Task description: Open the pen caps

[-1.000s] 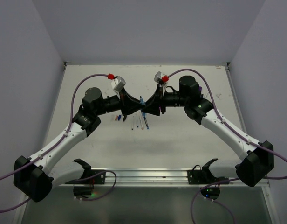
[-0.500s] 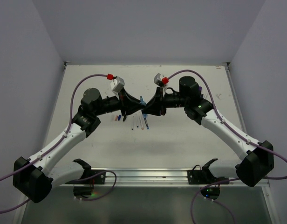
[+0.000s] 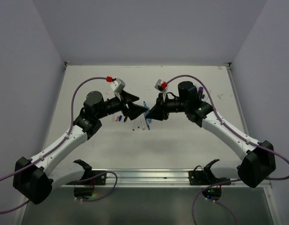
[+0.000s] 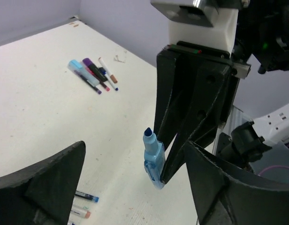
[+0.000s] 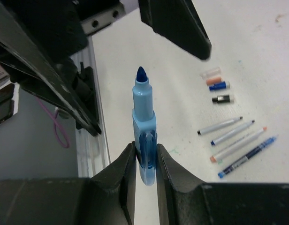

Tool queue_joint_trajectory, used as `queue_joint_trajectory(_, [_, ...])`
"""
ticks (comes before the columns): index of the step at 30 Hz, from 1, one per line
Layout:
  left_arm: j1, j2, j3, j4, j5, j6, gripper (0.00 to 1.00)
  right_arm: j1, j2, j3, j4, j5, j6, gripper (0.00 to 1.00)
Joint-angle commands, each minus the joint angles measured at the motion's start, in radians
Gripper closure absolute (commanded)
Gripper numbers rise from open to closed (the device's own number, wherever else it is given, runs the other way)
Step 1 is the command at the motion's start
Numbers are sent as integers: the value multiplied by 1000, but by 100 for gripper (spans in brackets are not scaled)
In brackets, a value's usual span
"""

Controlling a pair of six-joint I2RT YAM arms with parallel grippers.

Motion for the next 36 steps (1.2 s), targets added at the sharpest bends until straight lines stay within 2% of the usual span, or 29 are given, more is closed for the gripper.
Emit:
queue_joint_trajectory(1, [13, -41, -14, -32, -137, 16, 9, -28, -2, -26, -82, 113, -6, 100])
queue_joint_trajectory(3, [36, -59, -14, -84, -215, 13, 4, -50, 37, -43, -101, 158, 17, 100])
queue_joint_trajectory(6, [74, -76, 11, -200, -347, 22, 1, -75, 98, -49, -142, 204, 38, 100])
queue_joint_trajectory(9, [128, -85, 41, -329, -453, 42, 0, -93, 196, -30, -179, 255, 66, 100])
queue_joint_trajectory(15, [205, -125, 34, -454, -671, 116, 0, -110, 422, 87, -256, 311, 83, 100])
queue_joint_trajectory(21, [209, -167, -26, -451, -812, 167, 0, -119, 595, 193, -258, 289, 112, 100])
queue_joint_trajectory(26, [209, -165, -57, -426, -829, 167, 0, -118, 667, 216, -256, 269, 141, 100])
queue_joint_trajectory(33, [211, -159, -57, -419, -822, 173, 0, -144, 674, 167, -250, 324, 182, 79])
queue_joint_trajectory(34, [211, -160, -57, -419, -819, 171, 0, -150, 661, 159, -250, 340, 187, 71])
queue_joint_trajectory(36, [211, -162, -60, -419, -817, 173, 0, -176, 643, 139, -253, 357, 202, 64])
